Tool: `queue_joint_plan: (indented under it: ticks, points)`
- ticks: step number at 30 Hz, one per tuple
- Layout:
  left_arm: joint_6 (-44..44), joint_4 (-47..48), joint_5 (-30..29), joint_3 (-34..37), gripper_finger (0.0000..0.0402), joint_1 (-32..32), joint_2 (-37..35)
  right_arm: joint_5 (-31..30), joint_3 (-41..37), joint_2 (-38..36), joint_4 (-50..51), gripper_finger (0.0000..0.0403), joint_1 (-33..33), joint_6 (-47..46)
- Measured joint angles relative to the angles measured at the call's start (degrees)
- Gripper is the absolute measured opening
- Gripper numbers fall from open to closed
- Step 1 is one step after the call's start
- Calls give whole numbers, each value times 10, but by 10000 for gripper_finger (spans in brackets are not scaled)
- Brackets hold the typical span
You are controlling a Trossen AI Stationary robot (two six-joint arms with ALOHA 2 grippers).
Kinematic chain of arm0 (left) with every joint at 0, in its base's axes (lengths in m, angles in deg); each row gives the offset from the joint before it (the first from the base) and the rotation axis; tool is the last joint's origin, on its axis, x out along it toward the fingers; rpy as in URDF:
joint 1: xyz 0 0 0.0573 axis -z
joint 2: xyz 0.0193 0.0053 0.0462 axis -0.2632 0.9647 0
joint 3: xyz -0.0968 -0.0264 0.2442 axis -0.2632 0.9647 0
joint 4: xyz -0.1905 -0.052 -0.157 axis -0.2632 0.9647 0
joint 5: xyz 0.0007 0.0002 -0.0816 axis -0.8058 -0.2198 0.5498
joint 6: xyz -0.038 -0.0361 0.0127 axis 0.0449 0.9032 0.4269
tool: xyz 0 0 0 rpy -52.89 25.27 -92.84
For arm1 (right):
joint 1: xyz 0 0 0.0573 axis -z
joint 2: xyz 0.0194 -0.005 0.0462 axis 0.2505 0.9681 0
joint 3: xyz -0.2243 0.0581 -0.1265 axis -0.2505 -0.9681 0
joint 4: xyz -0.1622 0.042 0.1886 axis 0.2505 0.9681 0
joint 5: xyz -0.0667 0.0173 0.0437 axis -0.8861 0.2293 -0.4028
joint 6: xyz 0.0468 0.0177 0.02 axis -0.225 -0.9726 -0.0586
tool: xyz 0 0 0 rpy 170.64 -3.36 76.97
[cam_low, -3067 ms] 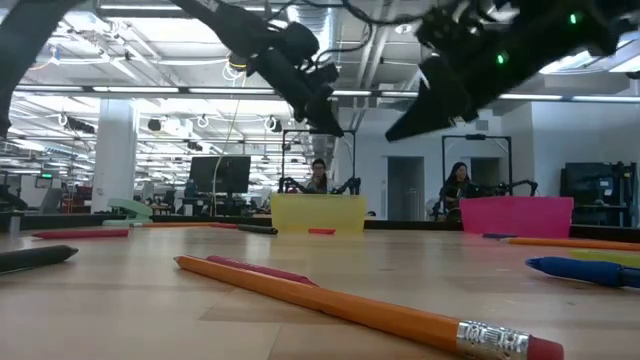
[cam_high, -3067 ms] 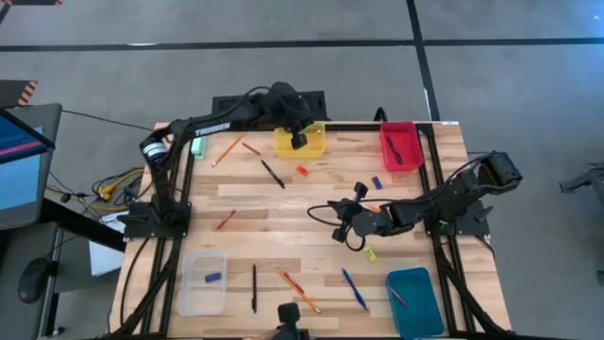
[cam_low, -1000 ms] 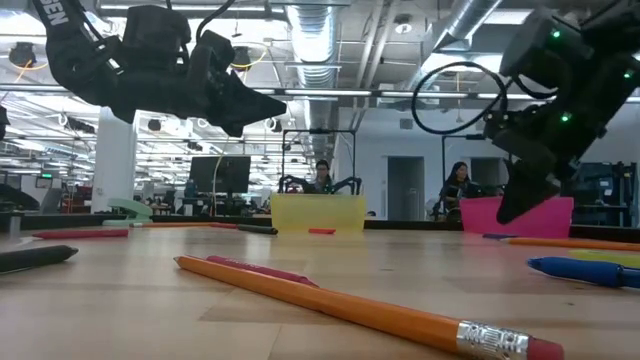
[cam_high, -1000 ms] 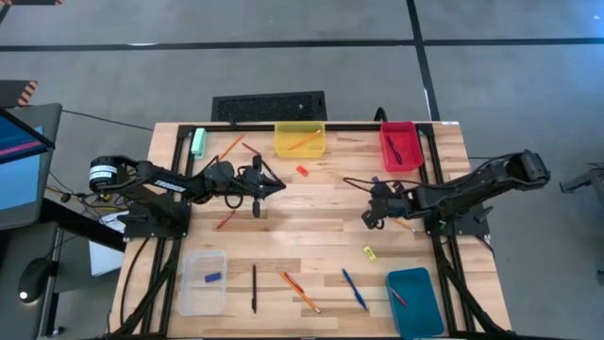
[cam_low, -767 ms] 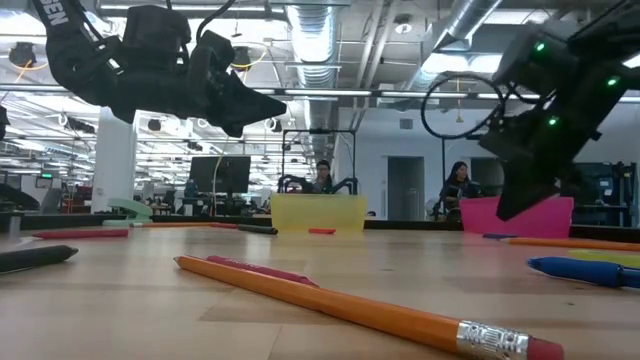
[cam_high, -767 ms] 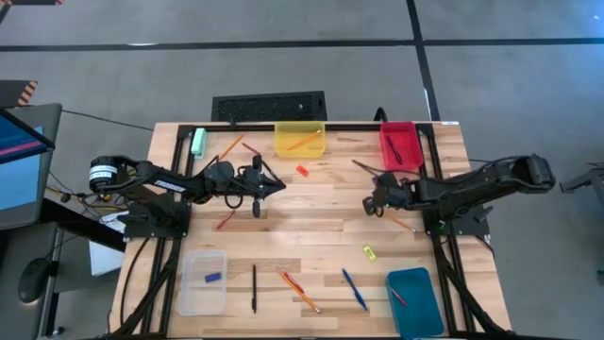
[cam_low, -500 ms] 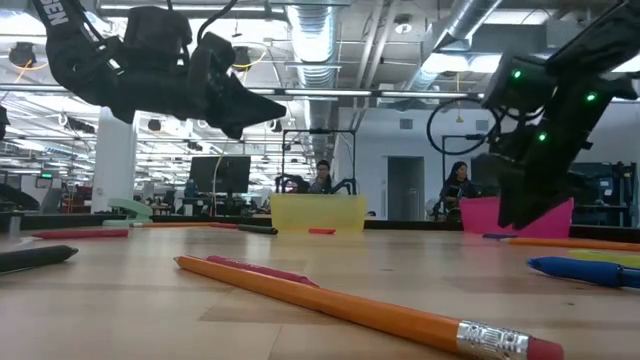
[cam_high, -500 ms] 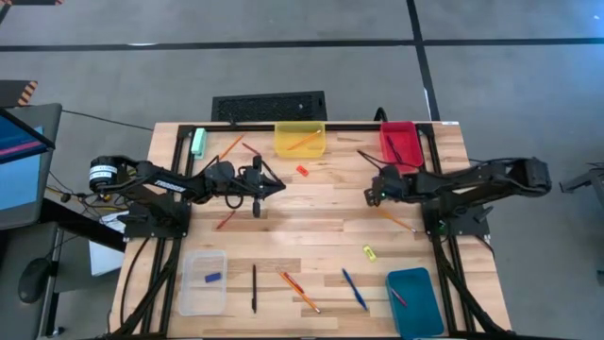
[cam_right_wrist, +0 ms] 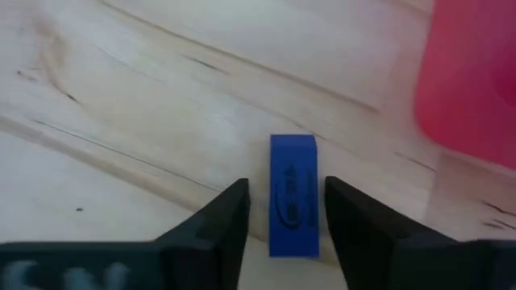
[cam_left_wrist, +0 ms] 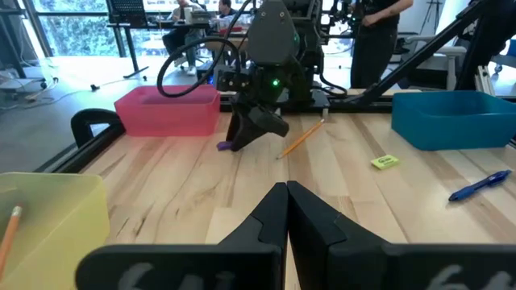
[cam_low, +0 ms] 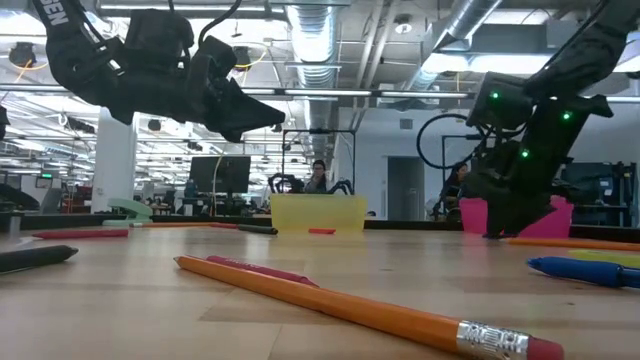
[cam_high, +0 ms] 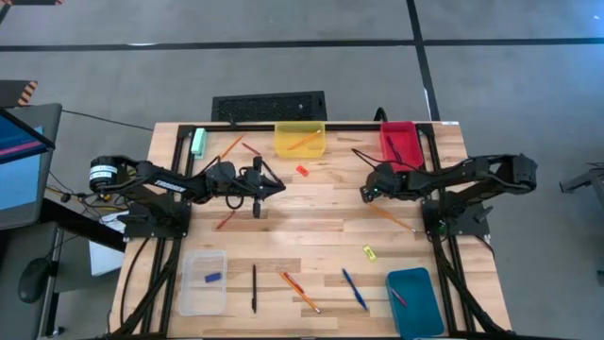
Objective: Sort crayons/erasers/pens/pencils in bins
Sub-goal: Put the blue eraser into the transparent bin
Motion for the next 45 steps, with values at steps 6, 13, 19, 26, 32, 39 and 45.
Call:
queue_joint_plan:
  ticks: [6,13,19,26,32,39,45]
  points:
    - [3,-1,0,0,0,0,0,1,-1,0,-6,89,-13,1]
    - [37,0,0,0,0,0,0,0,21,2,9,60,-30,29]
    - [208,27,-42,-5,0,-7,0,60,50,3,-3,62,-48,69]
    - [324,130,-12,-25,20,-11,1,47,90,2,-8,63,-92,139]
    - [417,123,47,-26,88,-11,1,37,133,4,-61,63,-136,221]
    - [524,96,83,-31,150,-11,1,28,197,4,-109,63,-180,344]
    - [527,103,100,-70,155,-2,1,16,239,4,-130,63,-206,435]
